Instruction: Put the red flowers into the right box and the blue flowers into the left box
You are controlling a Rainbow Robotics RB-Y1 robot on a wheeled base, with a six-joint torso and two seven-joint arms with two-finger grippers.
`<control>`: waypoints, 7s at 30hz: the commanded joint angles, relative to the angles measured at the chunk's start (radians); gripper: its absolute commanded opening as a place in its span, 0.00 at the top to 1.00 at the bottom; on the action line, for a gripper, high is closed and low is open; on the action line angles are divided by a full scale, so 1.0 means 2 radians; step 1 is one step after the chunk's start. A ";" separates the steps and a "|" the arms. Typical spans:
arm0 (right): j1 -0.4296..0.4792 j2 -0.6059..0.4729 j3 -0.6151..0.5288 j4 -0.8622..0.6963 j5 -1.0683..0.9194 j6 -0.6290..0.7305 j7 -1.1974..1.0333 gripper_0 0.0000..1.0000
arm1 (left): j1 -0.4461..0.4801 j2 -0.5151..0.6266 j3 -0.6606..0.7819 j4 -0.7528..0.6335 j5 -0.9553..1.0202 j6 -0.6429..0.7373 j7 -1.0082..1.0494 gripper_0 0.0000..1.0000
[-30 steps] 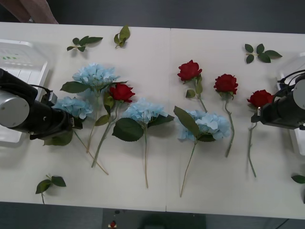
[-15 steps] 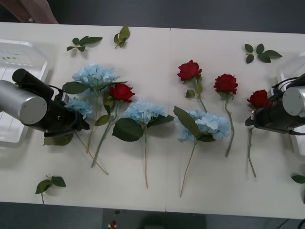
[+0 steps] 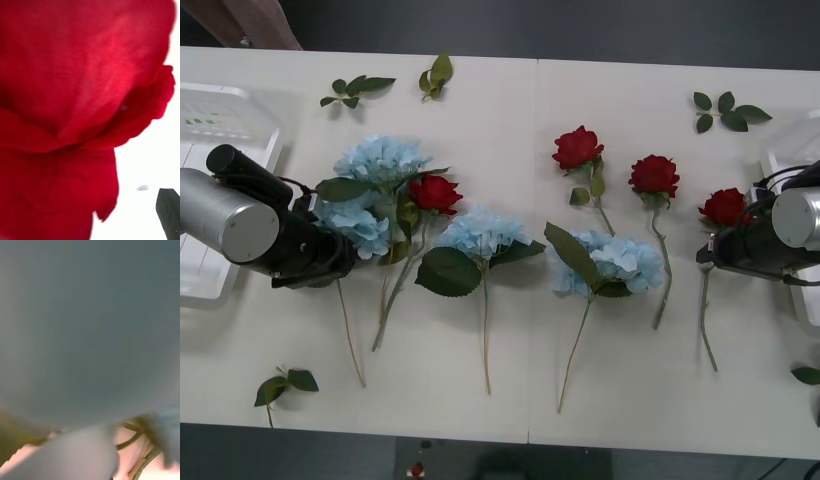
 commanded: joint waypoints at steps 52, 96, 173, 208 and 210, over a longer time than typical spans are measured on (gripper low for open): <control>-0.063 -0.016 -0.074 -0.055 0.004 0.090 -0.017 1.00 | -0.007 0.150 0.233 0.149 -0.191 -0.043 -0.158 0.71; -0.094 -0.151 -0.163 0.226 0.011 -0.077 0.294 1.00 | 0.015 -0.004 0.348 -0.053 -0.165 0.083 -0.105 0.00; -0.169 0.010 0.140 0.021 -0.014 0.037 -0.100 0.01 | -0.012 -0.159 0.116 0.032 -0.342 -0.069 -0.079 0.00; -0.169 0.060 0.141 0.093 0.013 -0.027 -0.094 0.58 | -0.015 -0.167 0.070 0.056 -0.386 -0.073 -0.058 0.93; -0.169 0.060 0.141 0.093 0.012 -0.027 -0.096 0.87 | -0.015 -0.167 0.070 0.057 -0.386 -0.073 -0.057 0.97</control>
